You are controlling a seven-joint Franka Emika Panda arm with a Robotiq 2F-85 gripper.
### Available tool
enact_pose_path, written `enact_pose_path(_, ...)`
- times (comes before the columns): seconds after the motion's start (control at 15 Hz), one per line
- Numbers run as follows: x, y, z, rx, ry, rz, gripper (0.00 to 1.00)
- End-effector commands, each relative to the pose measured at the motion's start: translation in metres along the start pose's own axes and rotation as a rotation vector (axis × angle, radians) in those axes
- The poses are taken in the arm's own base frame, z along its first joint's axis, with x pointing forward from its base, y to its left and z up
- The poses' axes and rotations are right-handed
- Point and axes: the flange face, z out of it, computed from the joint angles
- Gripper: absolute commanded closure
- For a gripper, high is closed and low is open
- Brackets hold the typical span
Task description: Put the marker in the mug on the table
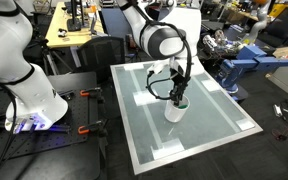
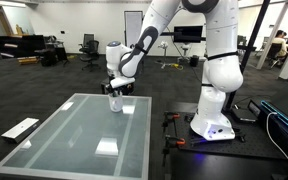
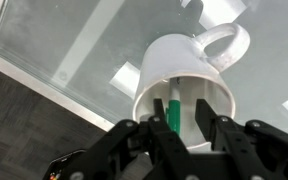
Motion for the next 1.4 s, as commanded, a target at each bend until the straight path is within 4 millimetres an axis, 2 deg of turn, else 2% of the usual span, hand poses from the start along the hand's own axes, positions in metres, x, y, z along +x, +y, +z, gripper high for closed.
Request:
enact_pose_path(0.0,0.007,-0.004,0.004,0.002,0.006,0.004,0.61)
enact_pose_path(1.33,0.019,-0.007,0.023,-0.035,0.014,0.013,0.60)
